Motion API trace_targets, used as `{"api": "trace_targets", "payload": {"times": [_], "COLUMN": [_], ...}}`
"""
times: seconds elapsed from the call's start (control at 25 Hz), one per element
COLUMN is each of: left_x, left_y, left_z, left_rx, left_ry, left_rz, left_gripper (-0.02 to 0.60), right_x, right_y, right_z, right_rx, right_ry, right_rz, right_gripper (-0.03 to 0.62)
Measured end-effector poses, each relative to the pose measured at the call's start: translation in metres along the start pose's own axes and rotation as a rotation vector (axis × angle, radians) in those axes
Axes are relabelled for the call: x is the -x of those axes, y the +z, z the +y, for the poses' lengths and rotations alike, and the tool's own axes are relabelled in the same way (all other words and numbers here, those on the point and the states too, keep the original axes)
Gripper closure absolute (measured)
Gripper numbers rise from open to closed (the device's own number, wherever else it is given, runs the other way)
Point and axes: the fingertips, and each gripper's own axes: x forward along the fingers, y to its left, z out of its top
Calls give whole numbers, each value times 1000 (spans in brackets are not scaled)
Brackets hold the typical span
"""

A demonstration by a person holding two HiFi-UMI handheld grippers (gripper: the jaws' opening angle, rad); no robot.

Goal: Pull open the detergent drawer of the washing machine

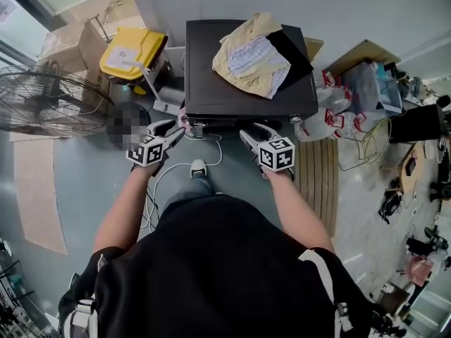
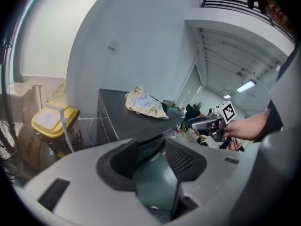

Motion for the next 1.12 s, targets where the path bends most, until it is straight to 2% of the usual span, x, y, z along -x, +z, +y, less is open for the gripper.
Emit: {"api": "trace_targets", "payload": {"times": [0.4, 1.12], "left_x": [-22, -49], "left_y": [-13, -42], "left_z": [12, 46], "left_rx": [16, 33], "left_ry": [-23, -21], "left_rz": [55, 146], "left_gripper": [393, 394], "right_x": [-25, -62], "right_y": [-14, -37], "right_z": [-9, -29], "right_rx": [-22, -53], "right_ry": [2, -12], "right_rz": [53, 127], "right_gripper": [387, 390]}}
